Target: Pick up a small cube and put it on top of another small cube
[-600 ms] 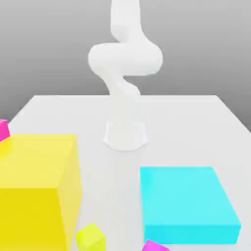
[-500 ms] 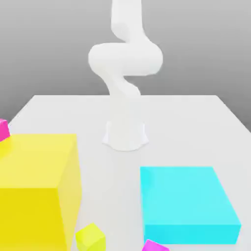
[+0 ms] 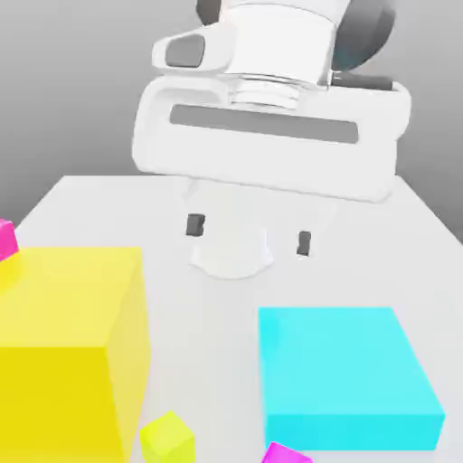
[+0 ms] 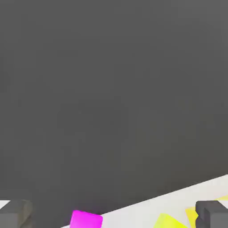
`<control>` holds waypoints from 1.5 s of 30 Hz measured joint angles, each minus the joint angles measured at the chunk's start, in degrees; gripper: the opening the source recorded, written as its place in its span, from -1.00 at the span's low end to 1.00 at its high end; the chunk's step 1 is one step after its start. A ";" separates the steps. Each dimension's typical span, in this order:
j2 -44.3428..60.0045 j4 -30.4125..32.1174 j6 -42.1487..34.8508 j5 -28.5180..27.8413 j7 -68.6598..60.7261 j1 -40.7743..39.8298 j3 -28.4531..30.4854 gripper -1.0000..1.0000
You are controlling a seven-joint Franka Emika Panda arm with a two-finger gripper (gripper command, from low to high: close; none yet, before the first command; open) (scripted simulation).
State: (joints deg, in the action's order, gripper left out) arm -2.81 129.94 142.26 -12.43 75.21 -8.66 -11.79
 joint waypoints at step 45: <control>30.39 -8.01 -0.24 10.13 34.75 8.49 0.36 -1.00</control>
State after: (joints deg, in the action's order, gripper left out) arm 27.57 121.93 142.02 -2.30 109.95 -0.16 -11.44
